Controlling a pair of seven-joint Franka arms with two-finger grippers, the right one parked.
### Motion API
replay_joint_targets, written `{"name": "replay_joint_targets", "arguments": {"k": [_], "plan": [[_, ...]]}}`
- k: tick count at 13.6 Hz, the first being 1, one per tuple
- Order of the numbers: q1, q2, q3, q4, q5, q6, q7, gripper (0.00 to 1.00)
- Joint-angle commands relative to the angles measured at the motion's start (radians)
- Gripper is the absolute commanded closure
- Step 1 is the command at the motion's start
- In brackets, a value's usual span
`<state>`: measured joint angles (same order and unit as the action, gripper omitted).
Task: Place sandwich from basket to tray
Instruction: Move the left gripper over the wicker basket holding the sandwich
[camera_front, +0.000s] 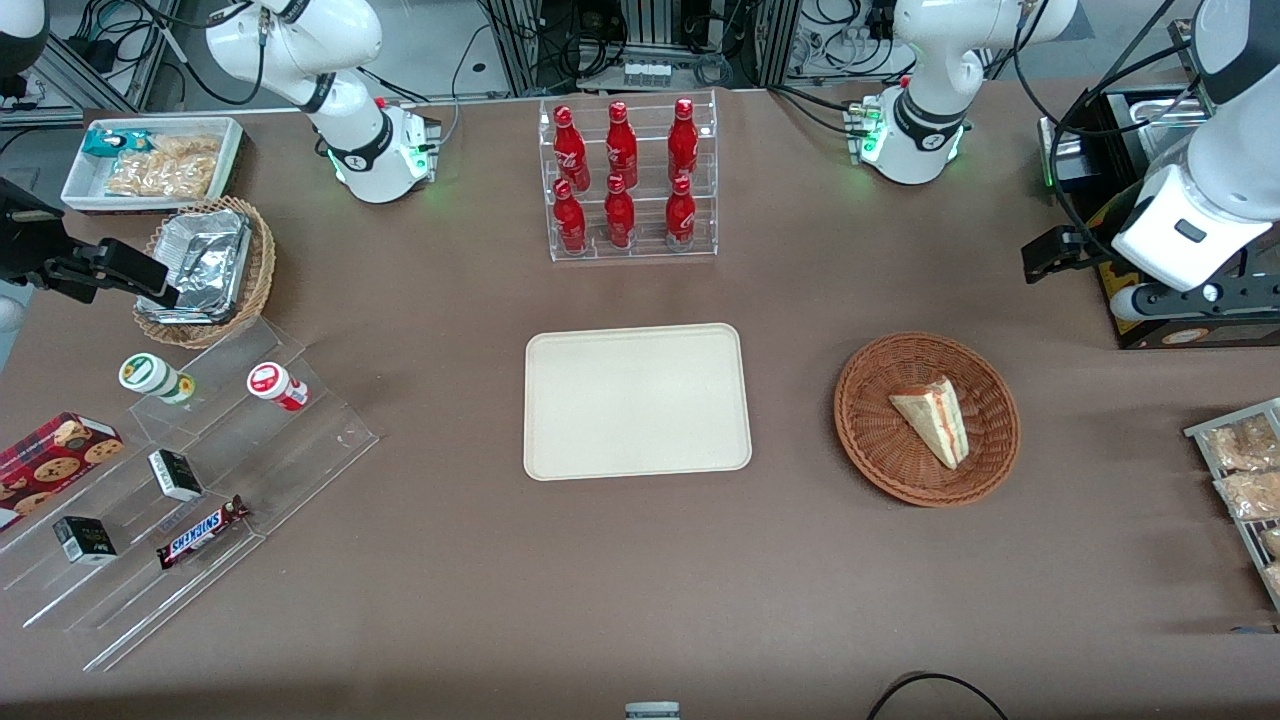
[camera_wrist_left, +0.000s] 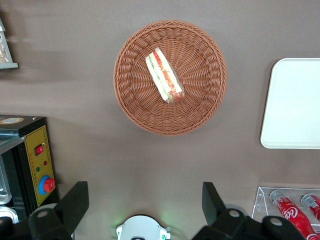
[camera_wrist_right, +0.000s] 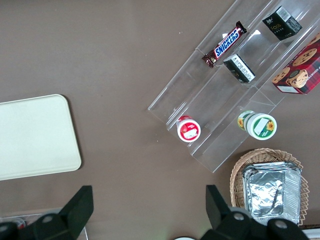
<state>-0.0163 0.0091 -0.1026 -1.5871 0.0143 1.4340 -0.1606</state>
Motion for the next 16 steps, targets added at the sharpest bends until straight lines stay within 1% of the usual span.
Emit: {"name": "replay_joint_targets", "arguments": {"k": [1,5,9,16], "plan": [[0.01,0.006,-0.005,0.018,-0.013,-0.001,0.023,0.0],[0.006,0.048,-0.006,-0.002,-0.014,-0.003,0.023,0.0],[0.006,0.118,-0.006,-0.046,-0.013,0.06,0.023,0.0],[0.006,0.117,-0.005,-0.267,-0.007,0.348,0.021,0.0]]}}
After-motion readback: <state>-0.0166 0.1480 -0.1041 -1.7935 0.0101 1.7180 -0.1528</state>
